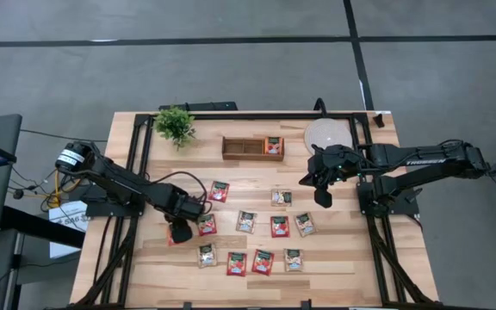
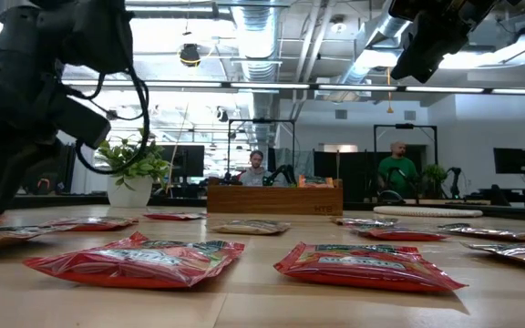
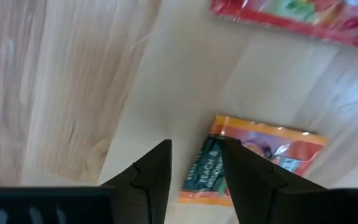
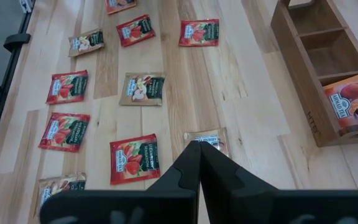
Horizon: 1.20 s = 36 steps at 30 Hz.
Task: Pick & Place Tea
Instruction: Put the orange tea bag into the right section of the wooden organizer
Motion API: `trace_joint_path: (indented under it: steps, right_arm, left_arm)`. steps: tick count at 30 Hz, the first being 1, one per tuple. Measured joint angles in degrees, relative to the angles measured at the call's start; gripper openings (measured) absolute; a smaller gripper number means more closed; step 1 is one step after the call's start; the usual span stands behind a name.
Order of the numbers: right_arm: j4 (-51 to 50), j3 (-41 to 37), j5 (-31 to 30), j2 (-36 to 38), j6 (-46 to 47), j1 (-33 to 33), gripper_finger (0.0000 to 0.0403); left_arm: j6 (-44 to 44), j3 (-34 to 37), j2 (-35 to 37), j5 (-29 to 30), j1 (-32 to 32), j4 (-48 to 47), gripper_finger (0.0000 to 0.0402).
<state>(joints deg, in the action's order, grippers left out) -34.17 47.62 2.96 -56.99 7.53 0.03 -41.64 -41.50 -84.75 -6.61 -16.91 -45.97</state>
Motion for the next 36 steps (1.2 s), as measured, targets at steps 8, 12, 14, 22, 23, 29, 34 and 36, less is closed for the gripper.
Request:
trace_joint_path:
  steps: [8,12,14,22,23,29,34,36]
  right_arm:
    - [0.01,0.00,0.00,0.00,0.00,0.00,0.0001]
    - [0.43,0.00,-0.03,0.00,0.02,0.00,0.0001]
    - [0.57,0.00,-0.04,0.00,0.02,0.00,0.0000]
    - [0.90,0.00,-0.04,0.00,0.12,0.00,0.0001]
    - [1.12,0.00,-0.04,0.00,0.23,0.00,0.0001]
    - [2.12,0.00,-0.07,0.00,1.09,0.00,0.0000]
    - [2.12,0.00,-0.05,0.00,1.09,0.00,0.0000]
    - [2.12,0.00,-0.04,0.00,1.09,0.00,0.0000]
  left_arm:
    - [-1.24,2.98,0.23,-0.02,0.02,3.87,0.0133]
    - [-1.77,3.27,0.21,0.18,0.02,4.92,0.0133]
    - [-1.96,3.30,0.19,0.44,0.00,5.11,0.0133]
    - [-3.07,3.42,0.13,1.65,0.00,5.70,0.0099]
    - [-3.14,3.44,0.13,2.00,0.00,5.72,0.0091]
    - [-5.03,3.46,0.11,4.29,-0.02,6.17,0.0033]
    - [-5.67,3.41,0.09,5.16,-0.02,6.60,0.0003]
    - [-5.67,2.96,0.11,5.44,-0.02,5.74,0.0001]
